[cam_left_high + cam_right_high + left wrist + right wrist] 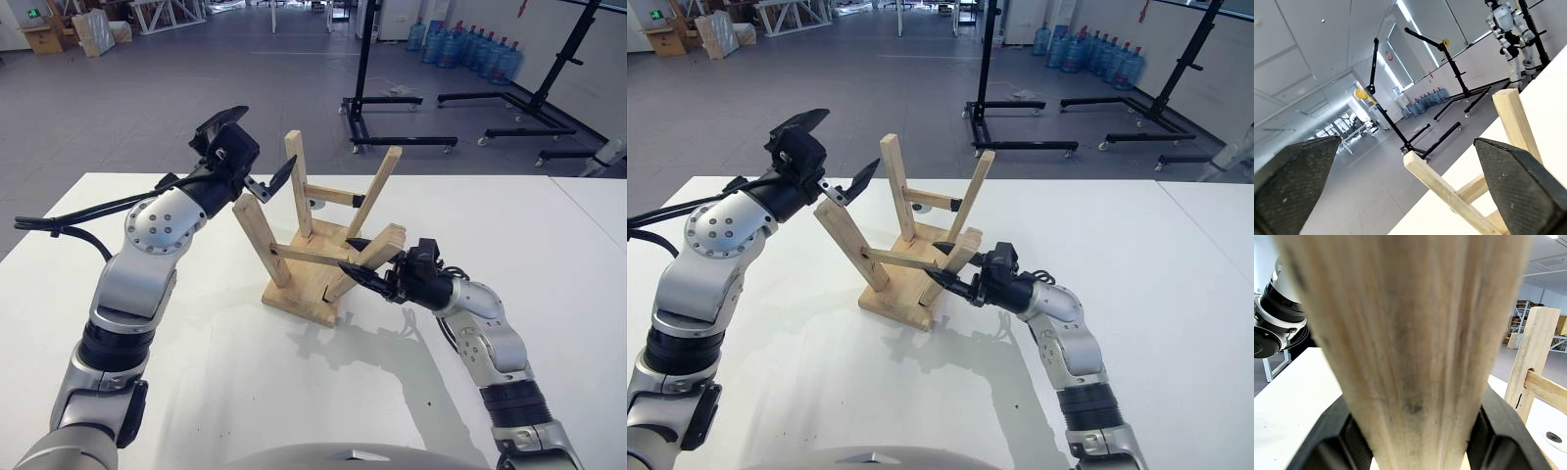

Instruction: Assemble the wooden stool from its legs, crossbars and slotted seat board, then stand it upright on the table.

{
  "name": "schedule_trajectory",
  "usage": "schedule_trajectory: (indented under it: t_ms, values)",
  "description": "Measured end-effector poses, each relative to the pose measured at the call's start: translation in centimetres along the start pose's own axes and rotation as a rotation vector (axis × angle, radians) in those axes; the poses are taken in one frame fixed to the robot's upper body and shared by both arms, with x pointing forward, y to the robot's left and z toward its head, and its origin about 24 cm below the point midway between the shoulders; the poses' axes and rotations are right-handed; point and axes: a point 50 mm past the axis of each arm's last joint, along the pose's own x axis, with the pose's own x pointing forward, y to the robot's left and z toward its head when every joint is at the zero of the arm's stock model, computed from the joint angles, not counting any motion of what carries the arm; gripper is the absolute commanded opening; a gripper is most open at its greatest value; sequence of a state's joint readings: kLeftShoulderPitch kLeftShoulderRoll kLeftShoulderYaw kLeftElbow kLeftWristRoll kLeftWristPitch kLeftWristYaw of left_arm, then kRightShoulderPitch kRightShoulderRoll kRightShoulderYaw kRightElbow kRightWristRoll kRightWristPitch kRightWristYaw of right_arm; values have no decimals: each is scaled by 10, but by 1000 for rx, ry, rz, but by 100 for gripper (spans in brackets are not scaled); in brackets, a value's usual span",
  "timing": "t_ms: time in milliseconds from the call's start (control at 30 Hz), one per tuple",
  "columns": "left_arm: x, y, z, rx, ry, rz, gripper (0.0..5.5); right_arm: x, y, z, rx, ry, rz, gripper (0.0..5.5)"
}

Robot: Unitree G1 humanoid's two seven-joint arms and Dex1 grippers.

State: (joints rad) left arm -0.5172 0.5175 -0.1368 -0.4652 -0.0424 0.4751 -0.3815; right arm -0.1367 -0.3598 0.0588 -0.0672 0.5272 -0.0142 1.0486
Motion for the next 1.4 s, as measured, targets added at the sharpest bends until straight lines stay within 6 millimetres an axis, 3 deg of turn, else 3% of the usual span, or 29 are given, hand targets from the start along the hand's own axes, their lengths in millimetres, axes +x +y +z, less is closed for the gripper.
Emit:
schedule_trajectory:
  t_ms: [500, 600, 767, 933, 1167, 1400]
  values:
    - [11, -26, -3, 277, -33, -174, 498, 9, 0, -5, 10, 32, -32, 205]
    - [13, -44, -7, 298, -26, -277, 498, 11, -1, -5, 3, 40, -37, 205]
    - [12, -57, -10, 440, 6, -360, 498, 12, -2, -5, 3, 44, -45, 205]
    - [11, -58, -14, 580, 46, -377, 498, 13, -2, -5, 4, 42, -47, 205]
    - [7, -68, 4, 559, 9, -366, 498, 16, -3, -7, 4, 42, -55, 205]
    - [4, -68, 9, 588, 37, -365, 498, 18, -3, -7, -1, 49, -65, 205]
